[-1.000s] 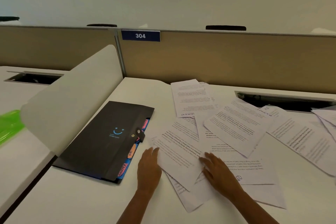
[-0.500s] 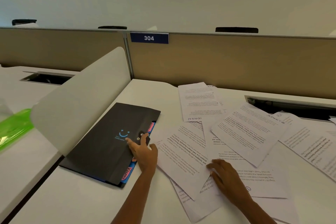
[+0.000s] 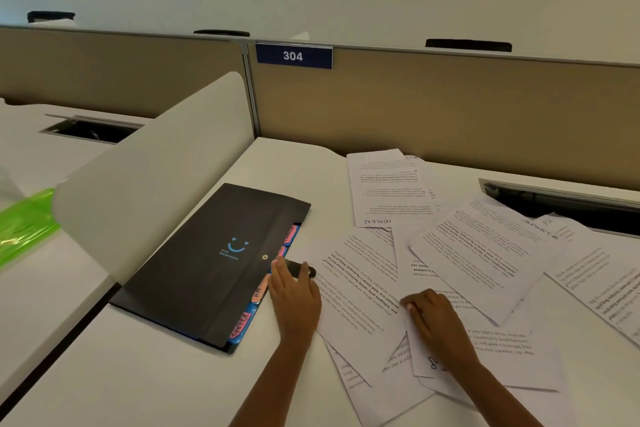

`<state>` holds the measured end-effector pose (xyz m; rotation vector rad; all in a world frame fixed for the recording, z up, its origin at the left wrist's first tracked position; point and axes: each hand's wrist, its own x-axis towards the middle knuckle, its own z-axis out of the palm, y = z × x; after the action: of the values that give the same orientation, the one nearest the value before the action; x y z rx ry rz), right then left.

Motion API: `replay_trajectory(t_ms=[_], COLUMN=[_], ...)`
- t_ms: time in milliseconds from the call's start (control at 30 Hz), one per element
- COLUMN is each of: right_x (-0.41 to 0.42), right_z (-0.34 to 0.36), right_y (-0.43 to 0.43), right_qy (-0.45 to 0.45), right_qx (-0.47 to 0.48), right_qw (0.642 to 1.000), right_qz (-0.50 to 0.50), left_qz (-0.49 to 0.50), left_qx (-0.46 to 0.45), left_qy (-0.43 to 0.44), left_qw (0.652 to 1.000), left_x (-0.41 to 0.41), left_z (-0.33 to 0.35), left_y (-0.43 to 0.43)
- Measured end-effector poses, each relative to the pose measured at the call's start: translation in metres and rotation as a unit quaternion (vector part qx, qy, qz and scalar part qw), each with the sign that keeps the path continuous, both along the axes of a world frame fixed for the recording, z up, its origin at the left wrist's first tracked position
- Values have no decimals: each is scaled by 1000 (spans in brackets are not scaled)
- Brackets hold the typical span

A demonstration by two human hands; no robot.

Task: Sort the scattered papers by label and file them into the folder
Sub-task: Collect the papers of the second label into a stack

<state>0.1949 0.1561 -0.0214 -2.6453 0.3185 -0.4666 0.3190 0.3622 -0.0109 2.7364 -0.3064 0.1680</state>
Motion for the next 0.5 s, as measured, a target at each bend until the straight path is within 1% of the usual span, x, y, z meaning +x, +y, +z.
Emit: replay_trajectory(t_ms=[67,100,200,267,333,367,400,467,500], right_x=[-3,-6,-13,-20,-26,-29,-33,-41,-47], right_z=[1,2,5,4,2,0,0,0,1], right_y=[1,2,5,7,8,9,9,7,5], right_qy=[6,11,20,27,43,55,73,108,126], right_qx=[-11,-11,-13,-24,-33,-35,-29,-2,21], right_qw=[1000,1000,999,999,998,997,996,993,991], right_qz=[10,13,30,41,41,38,37,42,40], left_qz=[0,5,-17,-9,-15,-13,-6,0,-14], left_qx=[-8,-6,21,43,34,16,-3,-20,-5], left_qy=[46,55,10,26,10,17,42,45,41], left_qw=[999,998,1000,999,999,1000,999,999,999], left_x=[-3,-2,-2,-3,-11,-16,-21,-29,-33], left_z=[1,0,-11,-14,-14,-13,-10,-9,-10], left_y=[1,2,8,6,5,3,1,-3,-5])
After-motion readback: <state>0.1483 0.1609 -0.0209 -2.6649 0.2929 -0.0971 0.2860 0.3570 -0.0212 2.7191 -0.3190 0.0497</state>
